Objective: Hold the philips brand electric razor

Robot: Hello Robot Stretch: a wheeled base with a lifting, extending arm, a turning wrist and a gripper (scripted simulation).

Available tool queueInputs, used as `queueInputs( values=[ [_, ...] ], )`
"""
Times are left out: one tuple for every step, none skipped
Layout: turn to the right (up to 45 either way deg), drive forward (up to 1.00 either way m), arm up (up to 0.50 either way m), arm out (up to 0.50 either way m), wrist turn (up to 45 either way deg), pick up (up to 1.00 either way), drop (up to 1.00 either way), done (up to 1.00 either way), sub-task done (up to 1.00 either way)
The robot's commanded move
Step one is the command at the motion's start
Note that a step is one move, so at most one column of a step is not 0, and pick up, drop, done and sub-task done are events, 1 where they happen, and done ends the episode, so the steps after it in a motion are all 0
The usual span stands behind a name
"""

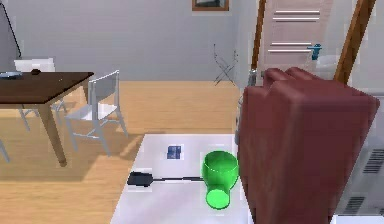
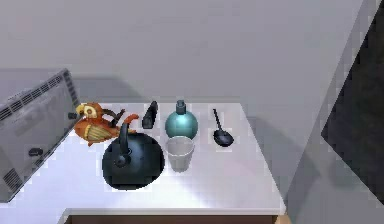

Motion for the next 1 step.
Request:
queueInputs(
  values=[
    [0.0, 0.0, 0.5, 0.0, 0.0, 0.0, 0.0, 0.0, 0.0]
  ],
)
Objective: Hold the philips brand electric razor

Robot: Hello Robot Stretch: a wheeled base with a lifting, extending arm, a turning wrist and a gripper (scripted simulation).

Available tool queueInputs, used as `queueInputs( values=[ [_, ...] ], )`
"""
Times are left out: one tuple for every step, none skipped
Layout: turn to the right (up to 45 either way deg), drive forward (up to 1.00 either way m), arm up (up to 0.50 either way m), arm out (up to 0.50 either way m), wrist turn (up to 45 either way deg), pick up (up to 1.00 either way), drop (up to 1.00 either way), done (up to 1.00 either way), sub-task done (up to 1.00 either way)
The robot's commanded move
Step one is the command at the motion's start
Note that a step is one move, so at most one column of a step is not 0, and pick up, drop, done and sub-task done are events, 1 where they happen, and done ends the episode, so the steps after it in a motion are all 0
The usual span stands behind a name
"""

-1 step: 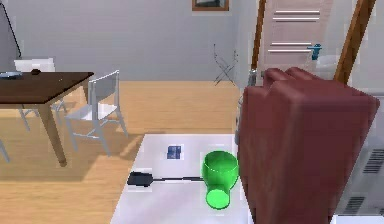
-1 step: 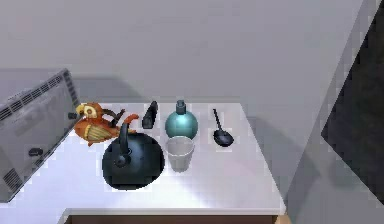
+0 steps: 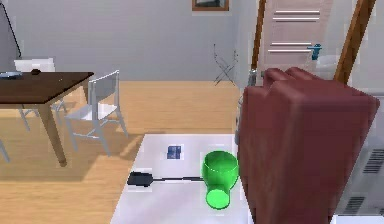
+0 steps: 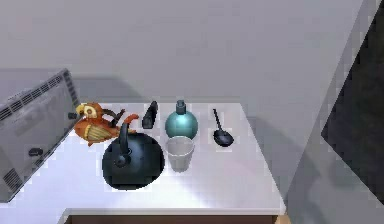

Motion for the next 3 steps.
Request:
queueInputs(
  values=[
    [0.0, 0.0, 0.38, 0.0, 0.0, 0.0, 0.0, 0.0, 0.0],
    [0.0, 0.0, 0.0, 0.48, 0.0, 0.0, 0.0, 0.0, 0.0],
    [0.0, 0.0, 0.0, 0.0, 45.0, 0.0, 0.0, 0.0, 0.0]
  ],
)
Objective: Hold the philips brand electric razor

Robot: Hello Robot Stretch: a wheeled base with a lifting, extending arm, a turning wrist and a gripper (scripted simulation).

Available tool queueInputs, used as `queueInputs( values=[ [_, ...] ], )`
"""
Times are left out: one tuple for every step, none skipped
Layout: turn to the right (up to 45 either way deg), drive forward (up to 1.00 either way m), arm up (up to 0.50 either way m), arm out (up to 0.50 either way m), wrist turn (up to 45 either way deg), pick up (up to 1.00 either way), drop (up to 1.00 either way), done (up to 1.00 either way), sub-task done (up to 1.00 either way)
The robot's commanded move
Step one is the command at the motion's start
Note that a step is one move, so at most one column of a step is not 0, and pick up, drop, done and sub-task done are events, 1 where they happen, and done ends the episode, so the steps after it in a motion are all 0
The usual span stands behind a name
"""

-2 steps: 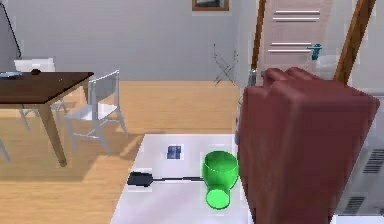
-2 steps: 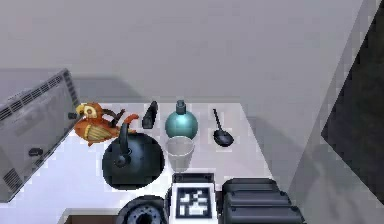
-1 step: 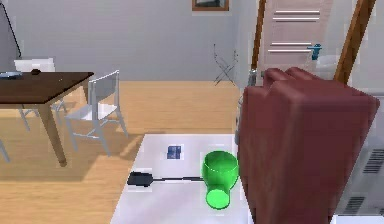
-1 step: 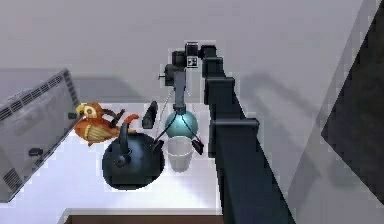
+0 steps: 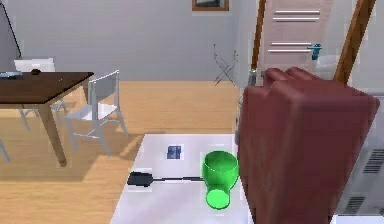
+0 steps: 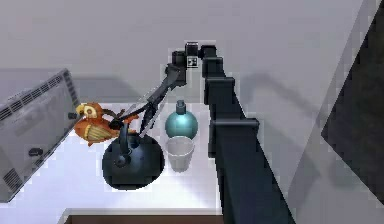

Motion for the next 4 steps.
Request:
queueInputs(
  values=[
    [0.0, 0.0, 0.0, 0.0, 45.0, 0.0, 0.0, 0.0, 0.0],
    [0.0, 0.0, 0.0, 0.0, 42.0, 0.0, 0.0, 0.0, 0.0],
    [0.0, 0.0, -0.14, 0.0, 0.0, 0.0, 0.0, 0.0, 0.0],
    [0.0, 0.0, 0.0, 0.0, 0.0, 1.0, 0.0, 0.0, 0.0]
  ],
)
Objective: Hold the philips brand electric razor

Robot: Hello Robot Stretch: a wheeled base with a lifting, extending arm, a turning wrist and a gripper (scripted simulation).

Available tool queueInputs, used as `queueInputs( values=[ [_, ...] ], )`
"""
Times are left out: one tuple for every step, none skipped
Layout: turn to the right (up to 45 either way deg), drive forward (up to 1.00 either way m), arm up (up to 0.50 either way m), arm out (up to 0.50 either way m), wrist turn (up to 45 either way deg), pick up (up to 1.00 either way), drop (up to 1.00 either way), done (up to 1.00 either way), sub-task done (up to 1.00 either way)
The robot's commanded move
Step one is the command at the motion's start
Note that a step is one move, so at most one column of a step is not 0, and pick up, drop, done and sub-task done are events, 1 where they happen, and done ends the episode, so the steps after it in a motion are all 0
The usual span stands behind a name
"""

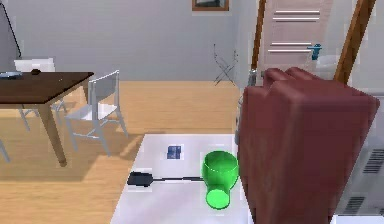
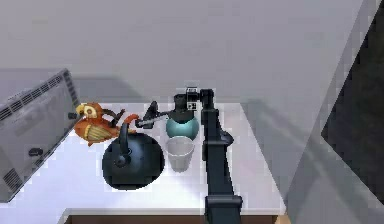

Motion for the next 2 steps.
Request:
queueInputs(
  values=[
    [0.0, 0.0, 0.1, 0.0, 0.0, 0.0, 0.0, 0.0, 0.0],
    [0.0, 0.0, 0.0, 0.0, 0.0, 0.0, 0.0, 1.0, 0.0]
  ],
)
